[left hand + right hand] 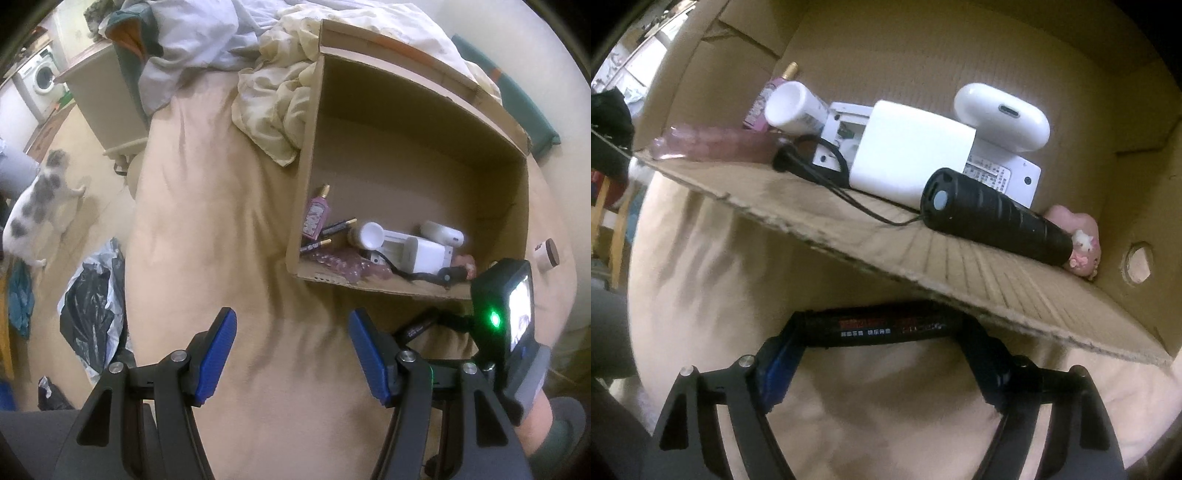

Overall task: Organize rigid objects
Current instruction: 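Grasp the black-and-red power bank with the right gripper and lift it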

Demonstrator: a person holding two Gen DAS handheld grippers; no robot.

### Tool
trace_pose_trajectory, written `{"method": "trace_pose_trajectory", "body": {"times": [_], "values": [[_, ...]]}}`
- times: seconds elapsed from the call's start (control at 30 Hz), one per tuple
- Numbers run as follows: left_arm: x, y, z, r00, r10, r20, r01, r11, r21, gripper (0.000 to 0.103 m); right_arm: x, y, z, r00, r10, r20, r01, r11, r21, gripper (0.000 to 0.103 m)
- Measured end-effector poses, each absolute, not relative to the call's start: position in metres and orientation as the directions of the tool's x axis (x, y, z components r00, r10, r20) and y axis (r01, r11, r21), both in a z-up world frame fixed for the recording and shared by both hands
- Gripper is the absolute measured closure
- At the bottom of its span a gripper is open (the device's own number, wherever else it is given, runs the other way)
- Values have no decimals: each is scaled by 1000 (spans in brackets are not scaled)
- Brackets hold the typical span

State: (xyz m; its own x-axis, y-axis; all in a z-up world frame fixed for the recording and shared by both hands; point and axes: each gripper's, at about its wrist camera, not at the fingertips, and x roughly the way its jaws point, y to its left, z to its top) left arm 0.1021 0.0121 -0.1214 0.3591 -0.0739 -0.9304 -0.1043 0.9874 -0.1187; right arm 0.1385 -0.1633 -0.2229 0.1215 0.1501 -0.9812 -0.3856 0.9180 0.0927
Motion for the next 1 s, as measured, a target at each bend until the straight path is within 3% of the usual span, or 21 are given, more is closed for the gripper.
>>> {"method": "trace_pose_trajectory", "body": {"times": [0.27, 0.63, 0.8, 1.0], "values": [[107, 6, -118, 361, -93, -928, -94, 986, -136, 43, 120, -176, -177, 97, 210, -973, -373, 914, 160, 17], [106, 3, -122, 365, -63, -929, -84, 991, -100, 43, 109, -222, -72, 342, 320, -883, -375, 909, 184, 17], [104, -3, -127, 383, -22, -924, -61, 997, -49, 43, 117, -243, -63, 481, 384, -788, -305, 916, 261, 17], [100, -25, -135, 398, -47, -916, -10, 998, -55, 43, 128, -246, -55, 520, 415, -746, -291, 908, 301, 17]]}}
